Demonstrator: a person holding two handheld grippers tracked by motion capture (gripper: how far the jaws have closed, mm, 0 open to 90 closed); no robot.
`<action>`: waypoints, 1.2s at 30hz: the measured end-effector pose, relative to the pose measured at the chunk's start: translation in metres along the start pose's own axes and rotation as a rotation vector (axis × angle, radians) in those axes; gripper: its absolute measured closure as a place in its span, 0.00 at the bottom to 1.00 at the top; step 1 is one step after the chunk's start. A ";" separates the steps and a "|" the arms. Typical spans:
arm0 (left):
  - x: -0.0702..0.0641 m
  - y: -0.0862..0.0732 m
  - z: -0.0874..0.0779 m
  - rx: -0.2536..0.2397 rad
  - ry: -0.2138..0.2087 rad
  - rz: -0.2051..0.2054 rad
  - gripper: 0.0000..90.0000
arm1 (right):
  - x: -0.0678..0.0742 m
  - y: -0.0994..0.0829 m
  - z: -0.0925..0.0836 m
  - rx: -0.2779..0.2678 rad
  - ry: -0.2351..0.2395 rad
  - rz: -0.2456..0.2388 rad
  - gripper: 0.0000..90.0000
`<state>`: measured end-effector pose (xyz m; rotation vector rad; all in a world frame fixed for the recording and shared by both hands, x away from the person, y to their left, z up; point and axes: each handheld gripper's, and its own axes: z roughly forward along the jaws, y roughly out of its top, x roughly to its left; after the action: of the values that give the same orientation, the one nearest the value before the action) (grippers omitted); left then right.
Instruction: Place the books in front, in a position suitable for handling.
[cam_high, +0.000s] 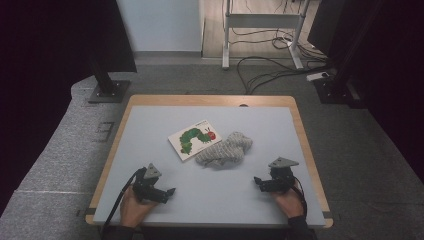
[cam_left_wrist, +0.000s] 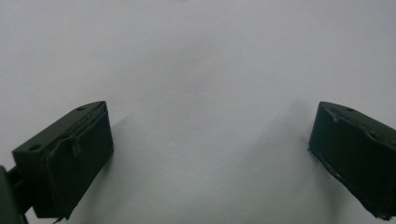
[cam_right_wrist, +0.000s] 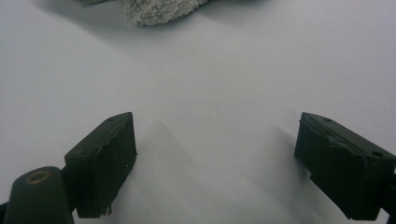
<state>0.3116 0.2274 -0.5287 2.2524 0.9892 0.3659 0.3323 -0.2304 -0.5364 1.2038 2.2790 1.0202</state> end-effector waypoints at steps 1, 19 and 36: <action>0.000 0.000 0.000 0.000 0.000 0.000 0.00 | 0.000 0.000 0.000 0.000 0.000 0.000 0.13; 0.000 0.000 0.000 0.000 0.000 -0.001 0.00 | 0.000 0.001 0.000 0.004 0.001 0.005 0.13; 0.000 0.000 0.000 0.000 0.000 -0.001 0.00 | 0.007 0.033 0.004 -0.003 0.031 -0.042 0.00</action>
<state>0.3117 0.2275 -0.5287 2.2516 0.9900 0.3652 0.3493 -0.2106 -0.5148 1.1424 2.3155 1.0331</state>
